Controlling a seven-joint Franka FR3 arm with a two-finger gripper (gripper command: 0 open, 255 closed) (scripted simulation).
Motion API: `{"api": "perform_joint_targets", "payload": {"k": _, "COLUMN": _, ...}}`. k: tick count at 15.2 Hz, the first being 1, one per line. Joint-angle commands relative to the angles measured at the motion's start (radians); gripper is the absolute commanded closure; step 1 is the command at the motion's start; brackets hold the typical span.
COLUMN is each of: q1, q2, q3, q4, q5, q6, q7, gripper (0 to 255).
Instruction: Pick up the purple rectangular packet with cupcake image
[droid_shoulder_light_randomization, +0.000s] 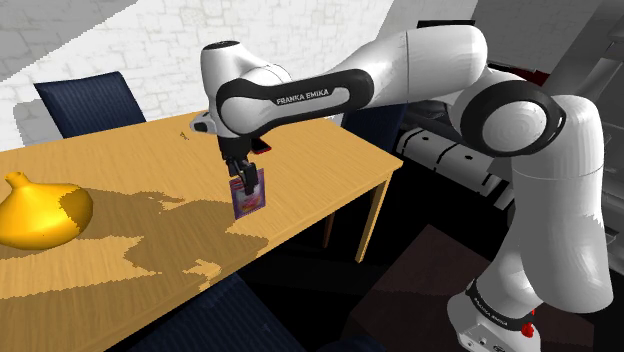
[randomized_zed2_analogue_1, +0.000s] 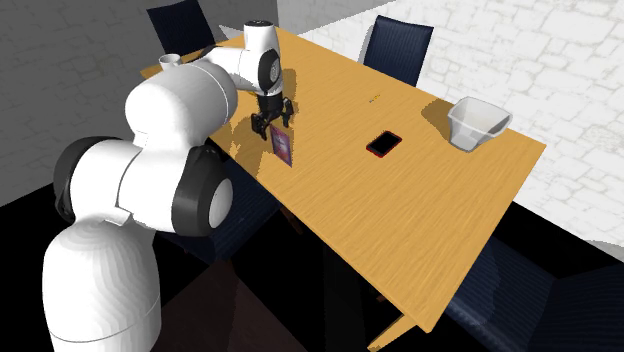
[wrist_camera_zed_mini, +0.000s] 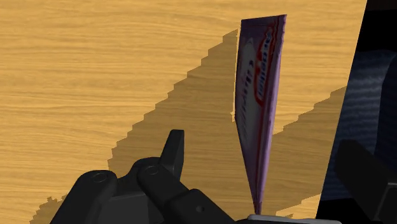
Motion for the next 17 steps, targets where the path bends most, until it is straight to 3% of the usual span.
{"api": "perform_joint_targets", "payload": {"k": 1, "q1": 0.000, "q2": 0.004, "q3": 0.000, "q4": -0.005, "q5": -0.001, "q6": 0.010, "q7": 0.001, "gripper": 0}}
{"api": "perform_joint_targets", "payload": {"k": 2, "q1": 0.000, "q2": 0.004, "q3": 0.000, "q4": -0.004, "q5": -0.001, "q6": 0.009, "q7": 0.001, "gripper": 255}}
{"api": "perform_joint_targets", "payload": {"k": 11, "q1": 0.000, "q2": 0.004, "q3": 0.000, "q4": -0.005, "q5": -0.001, "q6": 0.010, "q7": 0.001, "gripper": 255}}
{"api": "perform_joint_targets", "payload": {"k": 17, "q1": 0.003, "q2": -0.005, "q3": 0.002, "q4": 0.062, "q5": 0.002, "q6": -0.066, "q7": -0.003, "gripper": 255}}
